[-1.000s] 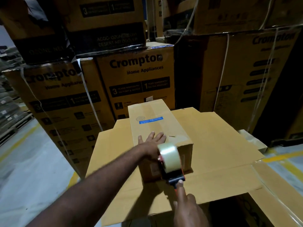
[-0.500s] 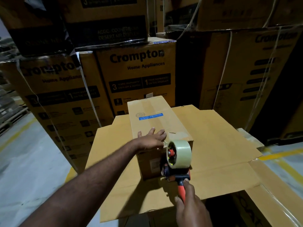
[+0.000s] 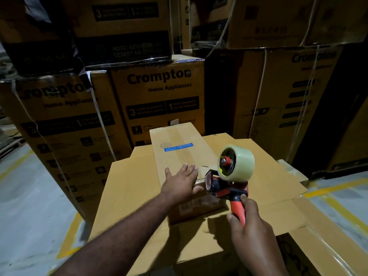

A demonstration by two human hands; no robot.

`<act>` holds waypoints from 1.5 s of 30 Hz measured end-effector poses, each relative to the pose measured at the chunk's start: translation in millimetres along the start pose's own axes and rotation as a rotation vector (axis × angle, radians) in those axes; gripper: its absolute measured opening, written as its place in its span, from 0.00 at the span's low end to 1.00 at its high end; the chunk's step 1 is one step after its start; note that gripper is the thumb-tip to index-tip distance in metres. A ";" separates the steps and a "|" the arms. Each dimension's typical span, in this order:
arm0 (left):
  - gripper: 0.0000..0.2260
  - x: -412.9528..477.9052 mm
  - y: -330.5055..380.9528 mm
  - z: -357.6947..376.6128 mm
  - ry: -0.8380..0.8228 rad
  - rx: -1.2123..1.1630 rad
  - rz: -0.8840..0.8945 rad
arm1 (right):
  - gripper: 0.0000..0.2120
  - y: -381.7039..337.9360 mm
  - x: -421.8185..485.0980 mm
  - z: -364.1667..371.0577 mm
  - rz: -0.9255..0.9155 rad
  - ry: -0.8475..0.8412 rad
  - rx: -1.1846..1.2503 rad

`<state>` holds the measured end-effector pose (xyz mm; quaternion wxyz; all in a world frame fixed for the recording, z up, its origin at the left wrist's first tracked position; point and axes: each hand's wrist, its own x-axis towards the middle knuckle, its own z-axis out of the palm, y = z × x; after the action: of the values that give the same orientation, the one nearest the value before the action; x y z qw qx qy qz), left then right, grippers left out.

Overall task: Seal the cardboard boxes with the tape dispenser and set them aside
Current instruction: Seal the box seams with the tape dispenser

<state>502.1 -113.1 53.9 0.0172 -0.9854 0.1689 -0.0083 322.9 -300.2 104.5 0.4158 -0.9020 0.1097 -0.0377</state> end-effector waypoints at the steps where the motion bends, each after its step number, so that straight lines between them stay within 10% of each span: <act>1: 0.32 -0.6 -3.7 1.6 0.014 0.018 0.018 | 0.26 -2.2 0.4 -3.9 -0.008 0.004 0.018; 21: 0.26 36.6 -113.5 -7.1 0.208 0.176 0.674 | 0.15 -51.2 96.7 -56.4 0.100 -0.302 0.812; 28: 0.26 25.0 -106.3 -31.8 -0.127 -0.230 0.236 | 0.14 -72.4 137.6 -35.2 0.152 -0.354 0.897; 33: 0.08 11.0 -64.3 -61.5 0.231 -1.083 -0.387 | 0.13 -83.4 163.3 -19.4 0.131 -0.363 0.893; 39: 0.38 3.3 -23.8 -94.0 -0.357 -2.289 -0.573 | 0.17 -92.7 190.2 -15.7 -0.074 -0.386 0.722; 45: 0.45 28.8 -26.5 -101.5 -0.013 -2.372 -0.787 | 0.22 -90.1 196.3 -24.7 -0.254 -0.452 0.528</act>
<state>535.8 -100.9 156.6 -0.8837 -0.3769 -0.2339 0.1493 525.0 -306.8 184.4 0.6398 -0.7558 -0.1111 0.0842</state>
